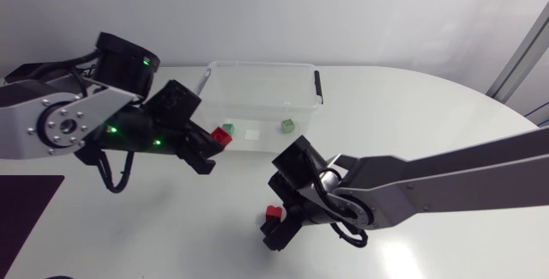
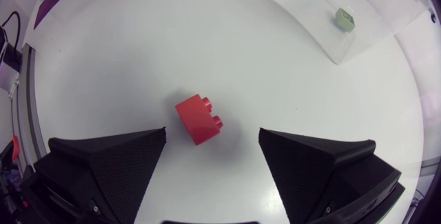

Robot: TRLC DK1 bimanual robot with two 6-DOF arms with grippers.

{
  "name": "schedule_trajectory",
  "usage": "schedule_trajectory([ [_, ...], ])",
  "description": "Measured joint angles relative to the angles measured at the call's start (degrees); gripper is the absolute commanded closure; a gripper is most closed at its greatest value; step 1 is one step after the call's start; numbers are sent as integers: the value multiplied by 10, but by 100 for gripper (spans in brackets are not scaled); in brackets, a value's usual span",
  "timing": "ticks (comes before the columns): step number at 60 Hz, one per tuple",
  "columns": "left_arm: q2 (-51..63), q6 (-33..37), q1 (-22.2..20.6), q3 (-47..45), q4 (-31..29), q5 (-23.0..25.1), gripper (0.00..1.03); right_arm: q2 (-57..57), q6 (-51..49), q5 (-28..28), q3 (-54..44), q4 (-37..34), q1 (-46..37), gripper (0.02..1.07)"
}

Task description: Place the duplo bricks in the container

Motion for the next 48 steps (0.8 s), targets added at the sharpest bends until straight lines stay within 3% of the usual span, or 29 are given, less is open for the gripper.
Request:
schedule_trajectory([
  [13, -26, 0, 38, 42, 0, 0, 77, 14, -5, -8, 31, -35, -6, 33],
  [26, -25, 0, 41, 72, -2, 0, 77, 36, -14, -8, 76, -90, -6, 71],
  [37, -13, -1, 44, 92, 4, 0, 77, 51, -24, -8, 102, -127, -6, 73],
  [48, 18, -15, 51, 105, 48, 0, 77, 64, -31, -7, 110, -142, -5, 75],
])
